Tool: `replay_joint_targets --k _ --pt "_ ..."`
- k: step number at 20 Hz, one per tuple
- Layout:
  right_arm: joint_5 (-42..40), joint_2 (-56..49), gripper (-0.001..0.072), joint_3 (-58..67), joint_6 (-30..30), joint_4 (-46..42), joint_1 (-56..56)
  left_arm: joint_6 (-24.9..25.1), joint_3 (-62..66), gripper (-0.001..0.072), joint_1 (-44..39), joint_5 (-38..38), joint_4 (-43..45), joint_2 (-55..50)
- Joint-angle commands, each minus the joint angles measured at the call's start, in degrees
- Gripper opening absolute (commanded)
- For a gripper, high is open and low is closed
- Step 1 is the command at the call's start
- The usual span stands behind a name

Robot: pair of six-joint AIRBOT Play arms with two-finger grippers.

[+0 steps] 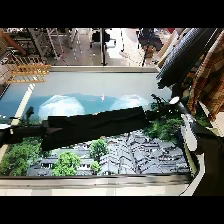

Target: Fold the clothes and pants, and hang the long-sleeved shirts on hangers.

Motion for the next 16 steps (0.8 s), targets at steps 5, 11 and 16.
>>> replay_joint_targets --k 5,11,16 --pt "3.45 18.38 0.0014 4.9 13.57 -33.57 -1.66 -17.59 0.02 0.0003 -19.47 20.39 15.34 -1.2" --pt "1.97 24.04 0.0014 4.9 20.87 -13.03 10.88 -18.08 1.11 0.0005 -21.99 26.38 14.47 -2.62" --pt "-15.91 19.12 0.0014 4.37 32.83 -14.73 37.9 -14.62 7.91 0.0005 -6.08 11.45 16.22 7.3"
